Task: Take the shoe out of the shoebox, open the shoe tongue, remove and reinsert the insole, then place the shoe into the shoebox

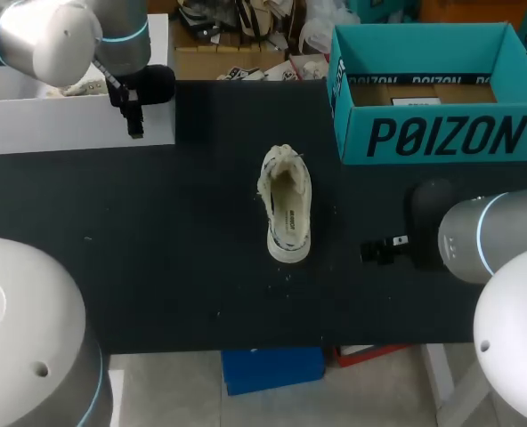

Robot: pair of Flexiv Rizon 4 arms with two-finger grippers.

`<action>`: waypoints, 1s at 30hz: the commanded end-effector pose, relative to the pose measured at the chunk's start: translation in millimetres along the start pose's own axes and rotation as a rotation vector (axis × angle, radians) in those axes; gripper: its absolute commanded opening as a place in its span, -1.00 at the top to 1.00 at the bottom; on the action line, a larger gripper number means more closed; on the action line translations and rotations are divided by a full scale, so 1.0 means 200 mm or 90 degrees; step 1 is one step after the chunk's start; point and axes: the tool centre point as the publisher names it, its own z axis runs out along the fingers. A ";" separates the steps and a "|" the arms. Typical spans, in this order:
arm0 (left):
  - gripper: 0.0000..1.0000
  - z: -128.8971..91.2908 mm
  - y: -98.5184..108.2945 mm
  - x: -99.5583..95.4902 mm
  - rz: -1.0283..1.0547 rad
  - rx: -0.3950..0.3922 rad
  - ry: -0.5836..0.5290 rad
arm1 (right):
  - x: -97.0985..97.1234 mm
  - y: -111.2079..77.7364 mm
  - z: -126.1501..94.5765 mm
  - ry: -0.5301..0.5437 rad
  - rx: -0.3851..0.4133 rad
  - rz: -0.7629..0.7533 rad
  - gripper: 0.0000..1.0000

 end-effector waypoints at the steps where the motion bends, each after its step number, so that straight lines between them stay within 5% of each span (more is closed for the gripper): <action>1: 0.51 -0.23 0.13 0.13 -0.015 0.002 -0.046 | 0.00 -0.01 0.00 -0.001 -0.003 0.001 -1.00; 11: 0.22 -0.24 0.27 0.03 -0.059 0.024 -0.050 | 0.00 -0.01 0.00 -0.001 -0.003 0.001 -1.00; 30: 0.15 -0.15 0.55 -0.33 -0.117 0.044 -0.037 | 0.00 -0.01 0.00 -0.001 -0.003 0.001 -1.00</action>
